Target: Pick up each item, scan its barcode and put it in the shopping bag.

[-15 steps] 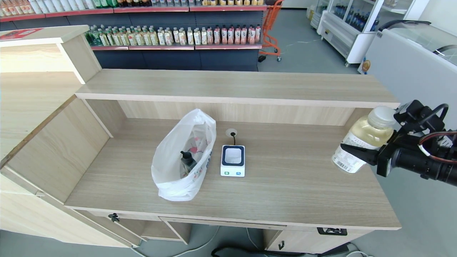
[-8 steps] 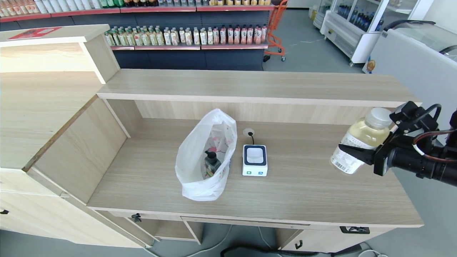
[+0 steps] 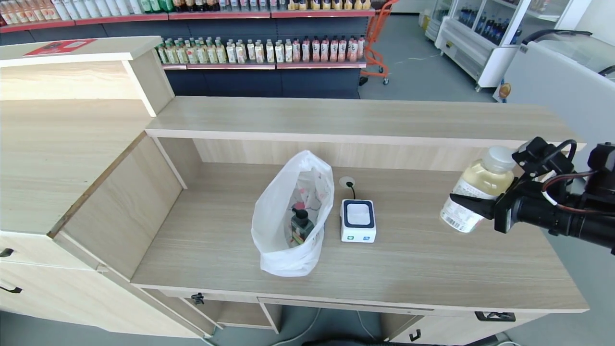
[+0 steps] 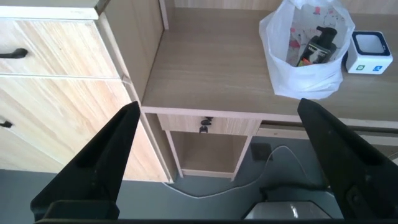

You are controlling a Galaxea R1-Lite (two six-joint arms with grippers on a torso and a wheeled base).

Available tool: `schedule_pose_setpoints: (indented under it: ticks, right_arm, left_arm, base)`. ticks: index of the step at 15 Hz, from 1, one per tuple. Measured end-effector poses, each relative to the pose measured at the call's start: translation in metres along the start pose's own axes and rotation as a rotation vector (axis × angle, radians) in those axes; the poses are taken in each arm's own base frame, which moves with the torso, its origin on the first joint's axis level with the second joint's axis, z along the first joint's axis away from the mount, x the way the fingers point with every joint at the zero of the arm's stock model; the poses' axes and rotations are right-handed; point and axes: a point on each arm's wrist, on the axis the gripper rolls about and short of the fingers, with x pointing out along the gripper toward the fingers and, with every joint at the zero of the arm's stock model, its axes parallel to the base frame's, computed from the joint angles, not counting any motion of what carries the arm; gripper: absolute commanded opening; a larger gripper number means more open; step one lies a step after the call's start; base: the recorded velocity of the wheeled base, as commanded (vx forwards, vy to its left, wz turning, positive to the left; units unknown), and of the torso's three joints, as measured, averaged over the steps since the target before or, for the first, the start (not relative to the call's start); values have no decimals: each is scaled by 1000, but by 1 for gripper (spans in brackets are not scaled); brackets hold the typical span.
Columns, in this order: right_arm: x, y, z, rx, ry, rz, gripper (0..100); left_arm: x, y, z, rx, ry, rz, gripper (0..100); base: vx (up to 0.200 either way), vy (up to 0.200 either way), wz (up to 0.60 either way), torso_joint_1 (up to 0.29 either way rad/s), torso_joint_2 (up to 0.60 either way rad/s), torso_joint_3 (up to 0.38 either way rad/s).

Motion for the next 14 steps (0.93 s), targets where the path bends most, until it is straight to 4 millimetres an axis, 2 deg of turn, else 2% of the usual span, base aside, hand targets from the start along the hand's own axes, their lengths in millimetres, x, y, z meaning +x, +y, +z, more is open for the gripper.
schedule_pose_setpoints:
  ticks: [3,8,14]
  right_arm:
    - [9,-3,-3,5,4,14,0]
    - [24,4,-14,-6,0,129,0]
    - [47,10,-35,-324,-121,293,0]
  left_arm:
    - [0,0,0,0,0,0,100]
    - [0,0,0,-7,1,-1,100]
    - [0,0,0,-7,1,-1,100]
  base:
    - [200,0,0,9,7,-1]
    - [0,0,0,0,0,0]
    - [0,0,0,0,0,0]
